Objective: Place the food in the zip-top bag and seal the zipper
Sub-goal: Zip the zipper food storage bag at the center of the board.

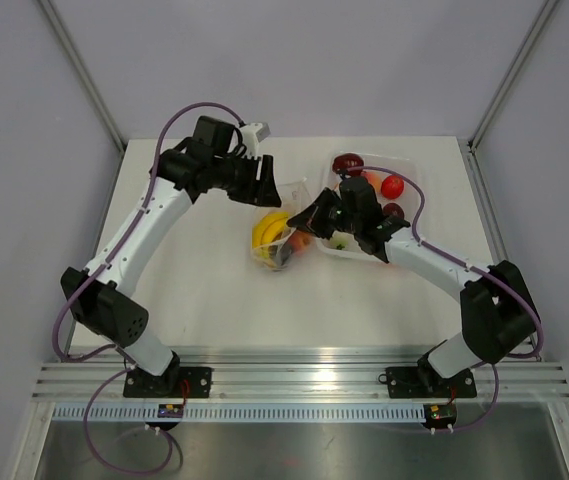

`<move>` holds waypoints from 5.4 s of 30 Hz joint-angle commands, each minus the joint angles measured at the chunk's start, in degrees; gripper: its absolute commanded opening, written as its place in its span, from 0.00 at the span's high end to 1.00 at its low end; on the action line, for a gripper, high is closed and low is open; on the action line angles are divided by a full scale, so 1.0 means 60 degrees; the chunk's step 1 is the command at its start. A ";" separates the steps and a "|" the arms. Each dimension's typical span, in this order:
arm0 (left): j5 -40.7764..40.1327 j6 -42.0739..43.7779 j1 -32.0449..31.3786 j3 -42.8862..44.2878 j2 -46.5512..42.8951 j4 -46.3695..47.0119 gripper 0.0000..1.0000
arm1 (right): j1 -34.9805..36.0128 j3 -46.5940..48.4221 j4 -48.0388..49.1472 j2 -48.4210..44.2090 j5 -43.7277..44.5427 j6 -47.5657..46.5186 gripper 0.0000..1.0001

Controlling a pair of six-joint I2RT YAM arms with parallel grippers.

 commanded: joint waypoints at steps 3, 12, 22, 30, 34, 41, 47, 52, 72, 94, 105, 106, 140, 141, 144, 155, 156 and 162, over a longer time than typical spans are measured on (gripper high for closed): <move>0.0171 -0.0362 -0.0699 -0.0364 -0.0587 0.0409 0.42 | 0.0130 0.0158 0.1119 -0.0546 0.0081 -0.0069 1.00; -0.0387 -0.1870 -0.0892 0.0689 0.0628 0.0571 0.41 | 0.0130 -0.0048 0.0710 -0.1338 0.0433 -0.0332 1.00; -0.0416 -0.3366 -0.0892 0.0661 0.1259 0.1596 0.42 | 0.0203 -0.0327 0.0138 -0.1734 0.0902 -0.0802 1.00; -0.0050 -0.3571 -0.0892 0.0208 0.1172 0.1933 0.41 | 0.0350 -0.0795 0.0270 -0.1675 0.0961 -0.0919 1.00; 0.0228 -0.3732 -0.0906 -0.0129 0.0996 0.2197 0.37 | 0.0379 -0.1000 0.0329 -0.1777 0.1049 -0.0919 1.00; 0.0610 -0.4142 -0.0921 -0.0495 0.1025 0.2723 0.36 | 0.0394 -0.1161 0.0343 -0.1953 0.1151 -0.1065 1.00; 0.0171 -0.4348 -0.1067 -0.0423 0.1244 0.2710 0.46 | 0.0423 -0.1323 0.0460 -0.2041 0.1107 -0.0978 1.00; -0.0196 -0.4318 -0.1360 -0.0173 0.1523 0.2519 0.52 | 0.0467 -0.1206 0.0417 -0.2012 0.1078 -0.1051 1.00; 0.1162 -0.1859 -0.1083 0.0662 0.1743 0.1202 1.00 | 0.0467 0.0229 -0.1880 -0.3123 0.1019 -0.4270 0.42; 0.1957 0.0530 -0.0818 -0.1286 -0.0322 0.0322 1.00 | 0.0101 -0.0078 -0.0682 -0.3097 -0.0972 -1.1787 0.24; 0.2352 0.0837 -0.0818 -0.2178 -0.1142 0.0307 1.00 | -0.0573 0.0112 -0.0813 -0.2394 -0.3168 -1.2653 0.22; 0.2382 0.0852 -0.0818 -0.2252 -0.1201 0.0336 1.00 | -0.0573 0.0200 -0.0901 -0.2292 -0.3286 -1.2754 0.22; 0.2368 0.0881 -0.0818 -0.2283 -0.1040 0.0190 1.00 | -0.0588 0.2046 -0.1092 0.0316 -0.5807 -1.2726 0.56; 0.2367 0.0911 -0.0818 -0.2283 -0.1040 0.0176 1.00 | -0.0588 0.2061 -0.1121 0.0317 -0.5821 -1.2711 0.61; 0.2280 0.0896 -0.0818 -0.2312 -0.1026 0.0205 1.00 | -0.0602 0.2134 -0.1282 0.0332 -0.5879 -1.2696 0.79; 0.0305 0.1189 -0.0789 -0.1595 -0.1303 -0.0366 0.66 | -0.0602 0.1258 -0.0376 -0.0224 -0.4813 -1.1205 1.00; 0.0186 0.1262 -0.0789 -0.1435 -0.1522 -0.0308 0.56 | -0.0602 0.1154 -0.0287 -0.0327 -0.4738 -1.1043 1.00; -0.0050 0.1598 -0.0891 -0.1345 -0.1992 0.1023 0.43 | -0.0573 0.0699 0.0329 -0.1103 -0.4459 -1.0411 1.00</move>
